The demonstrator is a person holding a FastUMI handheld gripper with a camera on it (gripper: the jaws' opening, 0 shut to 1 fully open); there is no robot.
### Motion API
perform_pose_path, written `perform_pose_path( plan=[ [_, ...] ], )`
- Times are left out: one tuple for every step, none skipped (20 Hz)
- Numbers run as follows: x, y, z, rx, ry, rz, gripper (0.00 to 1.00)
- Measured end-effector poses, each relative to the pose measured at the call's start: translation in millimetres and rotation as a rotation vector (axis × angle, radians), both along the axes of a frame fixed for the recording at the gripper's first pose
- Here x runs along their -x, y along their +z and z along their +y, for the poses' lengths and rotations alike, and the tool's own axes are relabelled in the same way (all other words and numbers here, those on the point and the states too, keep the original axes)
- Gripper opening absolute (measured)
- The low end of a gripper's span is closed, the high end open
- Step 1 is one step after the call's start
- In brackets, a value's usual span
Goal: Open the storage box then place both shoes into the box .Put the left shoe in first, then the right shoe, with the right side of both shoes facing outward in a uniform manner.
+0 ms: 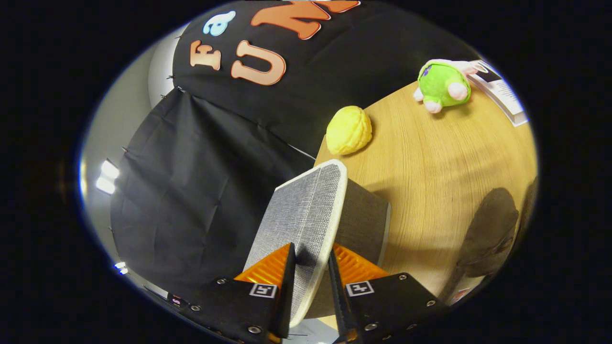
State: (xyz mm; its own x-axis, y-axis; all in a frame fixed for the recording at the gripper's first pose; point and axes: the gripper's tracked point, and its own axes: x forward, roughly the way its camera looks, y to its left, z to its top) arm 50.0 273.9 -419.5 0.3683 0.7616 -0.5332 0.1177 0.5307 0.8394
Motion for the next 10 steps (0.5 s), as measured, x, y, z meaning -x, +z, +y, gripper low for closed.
perform_pose_path(
  plan=[
    [0, -1, 1, 0.007, 0.011, -0.011, 0.27],
    [0, 1, -2, 0.026, 0.021, -0.029, 0.24],
    [-2, 3, -2, 0.043, 0.026, -0.055, 0.21],
    [-2, 7, -2, 0.059, 0.036, -0.076, 0.21],
    [-2, 10, 0, 0.061, 0.050, -0.087, 0.19],
    [-2, 14, 3, 0.061, 0.059, -0.082, 0.17],
    [-4, 19, 4, 0.064, 0.064, -0.085, 0.15],
    [-6, 22, 4, 0.073, 0.072, -0.095, 0.14],
    [-9, 27, 4, 0.084, 0.079, -0.104, 0.13],
    [-10, 34, 6, 0.085, 0.083, -0.114, 0.13]
  ],
)
